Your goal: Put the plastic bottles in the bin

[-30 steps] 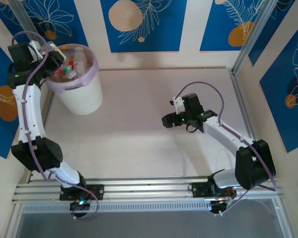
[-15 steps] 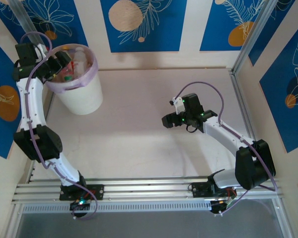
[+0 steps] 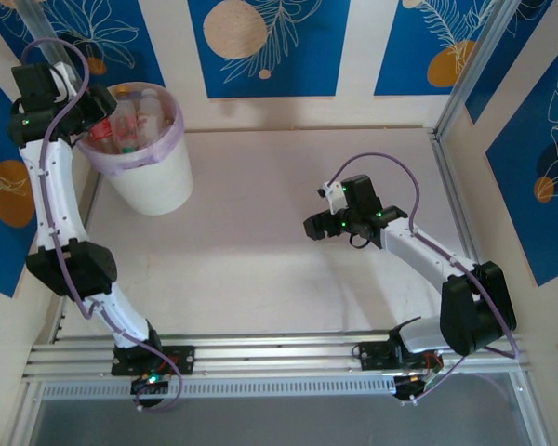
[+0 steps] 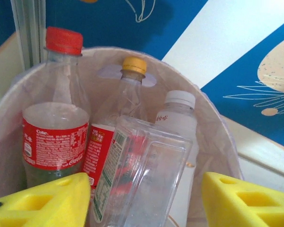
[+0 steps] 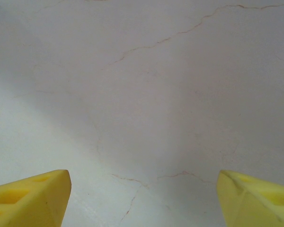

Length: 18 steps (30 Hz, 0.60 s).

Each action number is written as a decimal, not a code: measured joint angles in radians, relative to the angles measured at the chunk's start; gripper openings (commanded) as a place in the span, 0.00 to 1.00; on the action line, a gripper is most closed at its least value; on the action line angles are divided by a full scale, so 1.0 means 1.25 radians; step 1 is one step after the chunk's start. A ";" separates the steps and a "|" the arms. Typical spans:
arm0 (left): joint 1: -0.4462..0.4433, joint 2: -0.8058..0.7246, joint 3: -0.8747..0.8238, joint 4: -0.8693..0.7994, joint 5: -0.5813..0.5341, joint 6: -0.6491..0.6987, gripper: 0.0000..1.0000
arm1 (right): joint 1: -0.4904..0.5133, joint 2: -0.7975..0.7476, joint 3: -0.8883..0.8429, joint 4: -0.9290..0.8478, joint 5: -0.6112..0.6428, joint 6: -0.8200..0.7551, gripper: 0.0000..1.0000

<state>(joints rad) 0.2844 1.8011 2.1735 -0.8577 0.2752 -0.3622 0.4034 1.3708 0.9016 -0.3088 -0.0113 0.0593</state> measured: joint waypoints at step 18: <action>-0.044 0.001 -0.150 0.085 -0.003 0.007 0.74 | 0.000 0.001 0.000 -0.006 0.000 0.000 0.81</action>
<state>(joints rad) 0.2291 1.8027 1.9858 -0.7521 0.2718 -0.3531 0.4034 1.3724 0.9016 -0.3168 -0.0109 0.0593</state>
